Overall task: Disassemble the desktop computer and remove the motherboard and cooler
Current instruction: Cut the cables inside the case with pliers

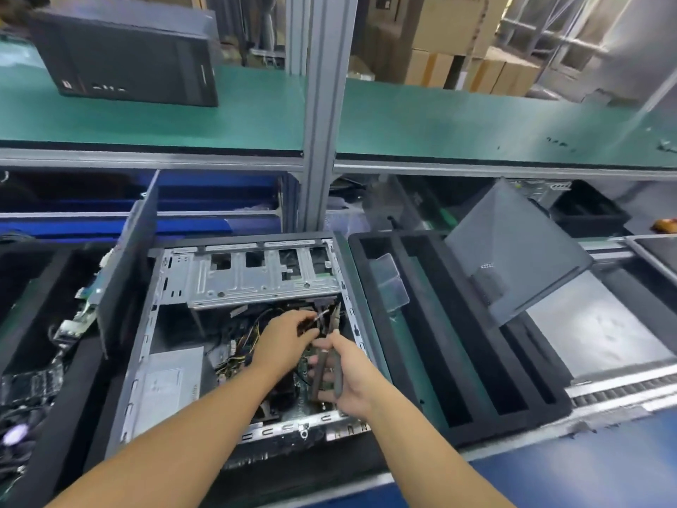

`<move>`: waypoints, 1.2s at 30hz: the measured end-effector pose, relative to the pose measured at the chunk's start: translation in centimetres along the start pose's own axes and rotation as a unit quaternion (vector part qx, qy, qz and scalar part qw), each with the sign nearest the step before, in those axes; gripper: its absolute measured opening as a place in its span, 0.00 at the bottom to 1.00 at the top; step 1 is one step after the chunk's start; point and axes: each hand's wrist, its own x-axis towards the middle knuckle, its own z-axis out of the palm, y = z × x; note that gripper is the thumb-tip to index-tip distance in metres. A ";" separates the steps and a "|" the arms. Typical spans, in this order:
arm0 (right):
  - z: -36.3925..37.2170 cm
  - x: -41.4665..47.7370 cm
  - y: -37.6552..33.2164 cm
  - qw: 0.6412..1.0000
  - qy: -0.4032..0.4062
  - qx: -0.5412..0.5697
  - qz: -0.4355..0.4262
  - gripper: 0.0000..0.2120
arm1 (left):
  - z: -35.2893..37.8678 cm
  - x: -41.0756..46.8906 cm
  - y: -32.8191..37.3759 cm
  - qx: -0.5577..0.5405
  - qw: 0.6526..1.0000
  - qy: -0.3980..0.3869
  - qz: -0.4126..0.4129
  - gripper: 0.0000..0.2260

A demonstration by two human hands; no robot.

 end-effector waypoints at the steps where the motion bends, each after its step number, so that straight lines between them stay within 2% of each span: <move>1: -0.2 0.1 -0.1 1.000 -0.001 -0.014 0.003 0.12 | 0.4 0.1 0.0 0.008 1.000 0.013 0.006 0.15; 6: -0.5 0.7 -0.3 0.996 0.016 -0.088 0.012 0.14 | 0.0 0.5 -0.7 -0.011 0.998 0.041 0.054 0.07; 11: -0.3 0.7 -0.2 0.991 0.027 -0.127 0.014 0.20 | -1.2 1.0 -0.8 -0.001 0.992 0.041 0.120 0.05; 16: -0.5 0.3 -0.5 0.993 -0.006 -0.108 0.044 0.22 | -1.8 1.1 -0.7 0.014 0.990 0.047 0.134 0.05; 20: -0.6 0.5 -0.6 0.996 -0.028 -0.077 0.044 0.31 | -1.8 1.1 -0.5 0.010 0.992 0.049 0.115 0.04; 23: -0.4 0.9 -0.5 0.997 -0.032 -0.065 0.037 0.28 | -1.7 0.9 -0.6 0.010 0.993 0.051 0.109 0.04; 28: -0.1 1.5 -0.1 0.998 -0.023 -0.054 0.000 0.16 | -1.7 0.7 -0.7 0.021 0.991 0.064 0.119 0.04; 36: 0.1 1.8 0.4 0.996 -0.015 -0.061 -0.068 0.08 | -1.7 0.7 -0.4 0.041 0.987 0.081 0.136 0.03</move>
